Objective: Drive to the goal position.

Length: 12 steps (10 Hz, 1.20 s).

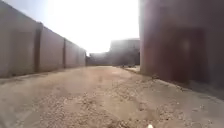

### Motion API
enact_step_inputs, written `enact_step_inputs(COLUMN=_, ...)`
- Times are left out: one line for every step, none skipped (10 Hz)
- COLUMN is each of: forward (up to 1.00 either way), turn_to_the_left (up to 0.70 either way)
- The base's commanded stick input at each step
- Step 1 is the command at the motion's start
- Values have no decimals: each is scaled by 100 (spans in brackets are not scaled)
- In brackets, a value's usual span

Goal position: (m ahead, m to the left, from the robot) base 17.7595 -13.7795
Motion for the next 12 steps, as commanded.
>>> enact_step_inputs(forward=100, turn_to_the_left=-25)
enact_step_inputs(forward=100, turn_to_the_left=-27)
enact_step_inputs(forward=100, turn_to_the_left=-20)
enact_step_inputs(forward=100, turn_to_the_left=-2)
enact_step_inputs(forward=100, turn_to_the_left=0)
enact_step_inputs(forward=100, turn_to_the_left=0)
enact_step_inputs(forward=100, turn_to_the_left=0)
enact_step_inputs(forward=100, turn_to_the_left=0)
enact_step_inputs(forward=100, turn_to_the_left=0)
enact_step_inputs(forward=100, turn_to_the_left=0)
enact_step_inputs(forward=100, turn_to_the_left=0)
enact_step_inputs(forward=100, turn_to_the_left=0)
